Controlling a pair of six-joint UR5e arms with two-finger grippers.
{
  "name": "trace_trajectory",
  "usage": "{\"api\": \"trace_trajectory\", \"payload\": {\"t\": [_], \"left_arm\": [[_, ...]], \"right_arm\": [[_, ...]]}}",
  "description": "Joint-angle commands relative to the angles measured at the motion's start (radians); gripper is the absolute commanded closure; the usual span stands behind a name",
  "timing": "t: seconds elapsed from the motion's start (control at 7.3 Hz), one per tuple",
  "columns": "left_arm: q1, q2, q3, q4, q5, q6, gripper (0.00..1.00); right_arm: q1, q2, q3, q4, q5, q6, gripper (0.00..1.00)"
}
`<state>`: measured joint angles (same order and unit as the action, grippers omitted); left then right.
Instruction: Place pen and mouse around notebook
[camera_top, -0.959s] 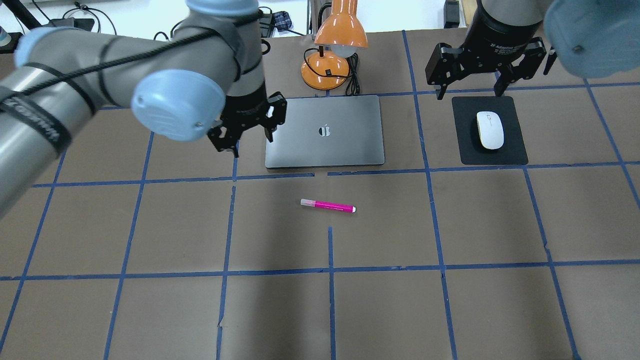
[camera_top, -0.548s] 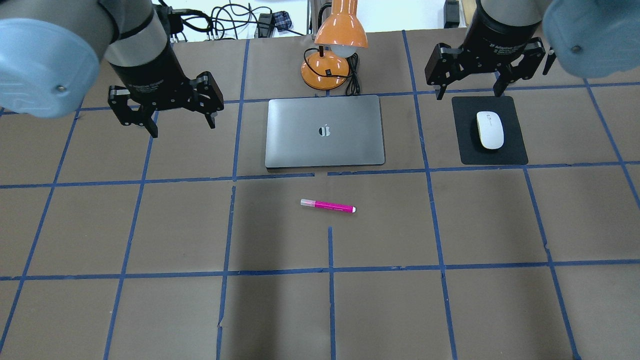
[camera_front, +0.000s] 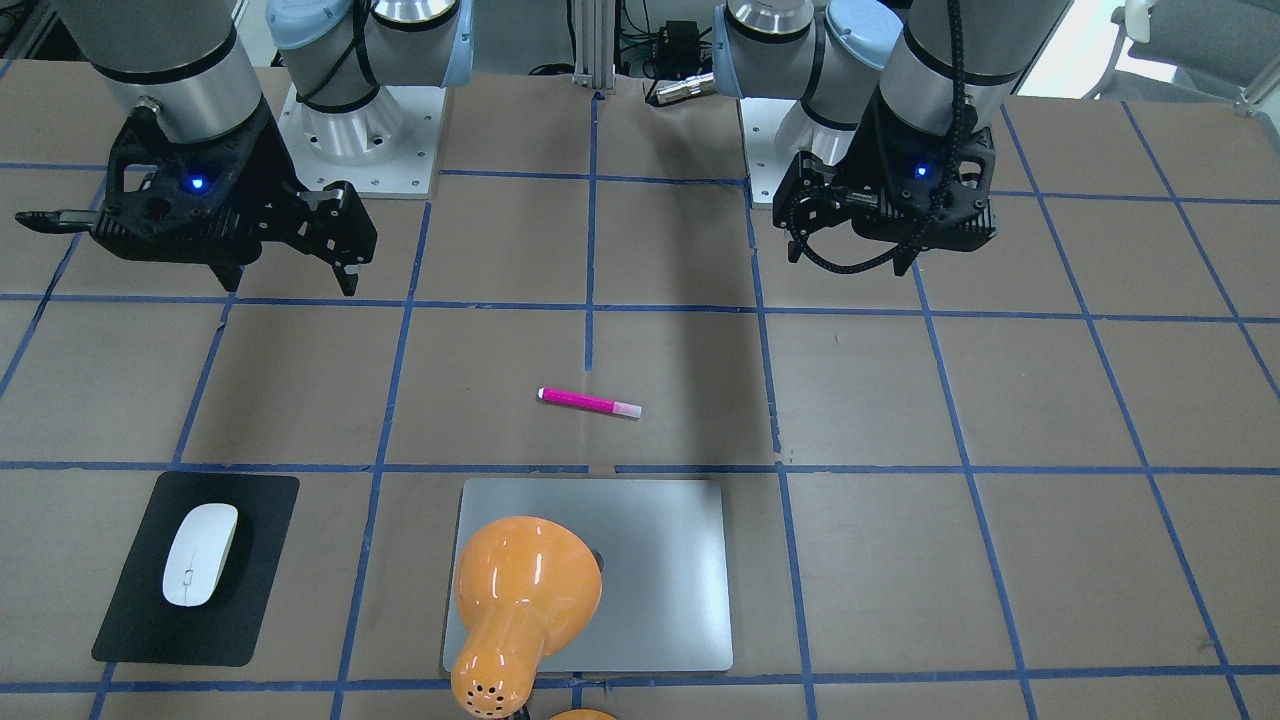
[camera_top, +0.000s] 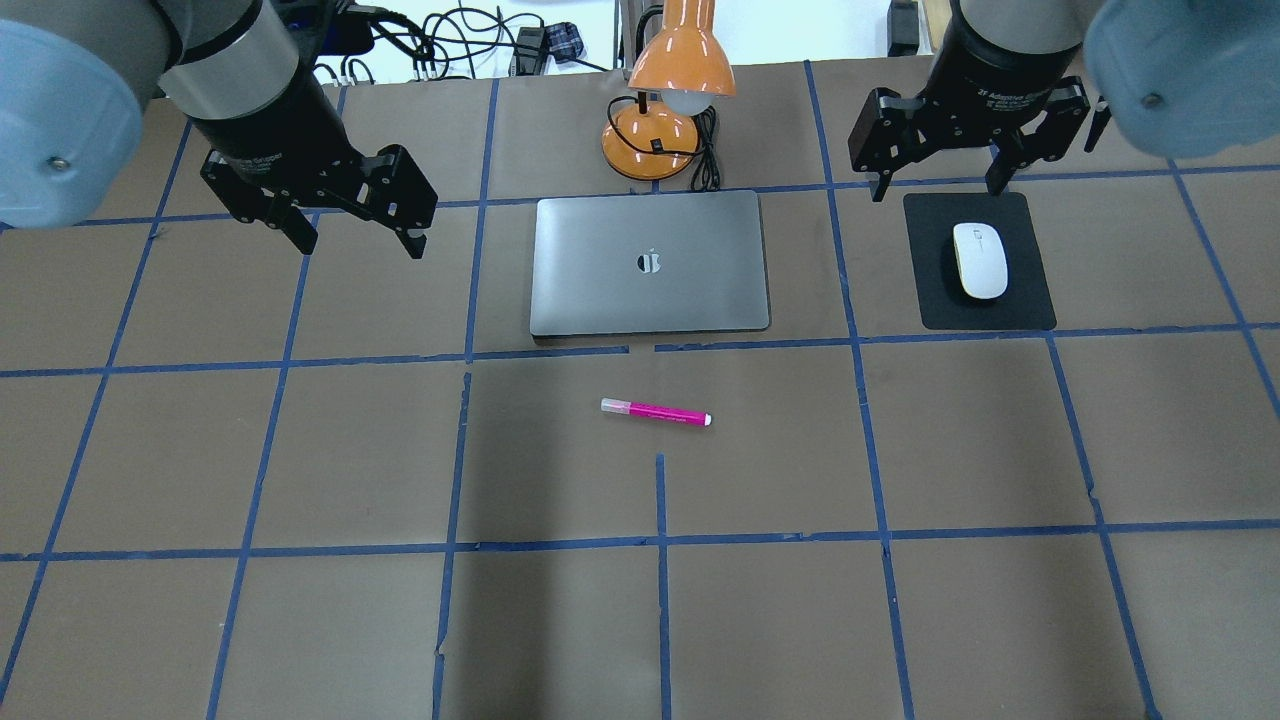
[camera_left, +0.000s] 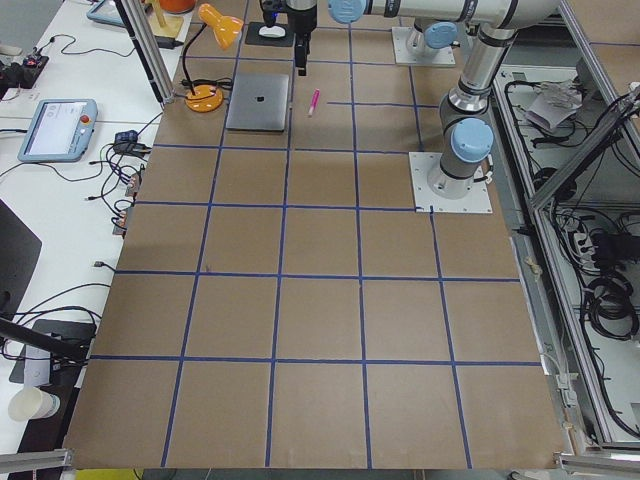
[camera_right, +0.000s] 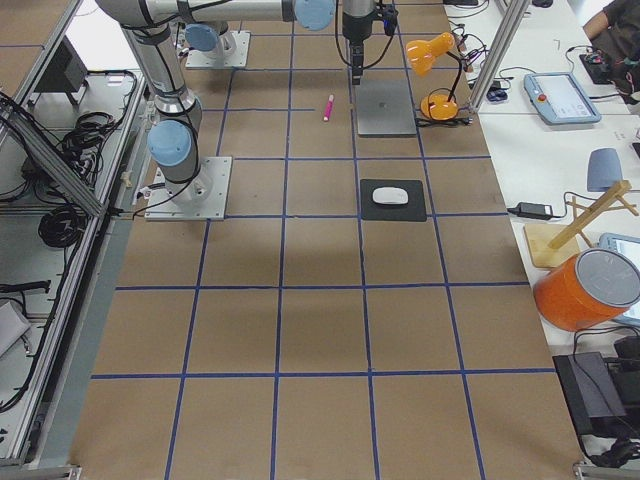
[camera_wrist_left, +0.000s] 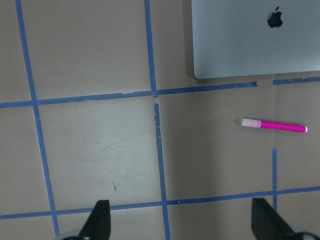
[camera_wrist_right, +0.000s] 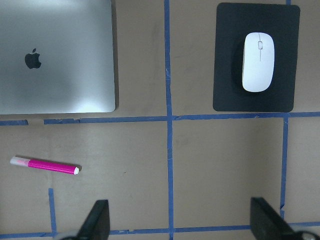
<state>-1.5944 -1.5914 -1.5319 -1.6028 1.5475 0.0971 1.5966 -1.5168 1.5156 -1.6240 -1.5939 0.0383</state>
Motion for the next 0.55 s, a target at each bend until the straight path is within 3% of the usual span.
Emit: {"api": "trace_trajectory", "payload": {"t": [0.0, 0.41], "left_arm": [[0.007, 0.016, -0.008, 0.001, -0.003, 0.006, 0.00], [0.007, 0.018, -0.013, 0.003, 0.000, 0.003, 0.00]], "right_arm": [[0.000, 0.000, 0.000, -0.002, 0.000, 0.000, 0.00], [0.000, 0.001, 0.000, -0.004, 0.000, 0.000, 0.00]]}}
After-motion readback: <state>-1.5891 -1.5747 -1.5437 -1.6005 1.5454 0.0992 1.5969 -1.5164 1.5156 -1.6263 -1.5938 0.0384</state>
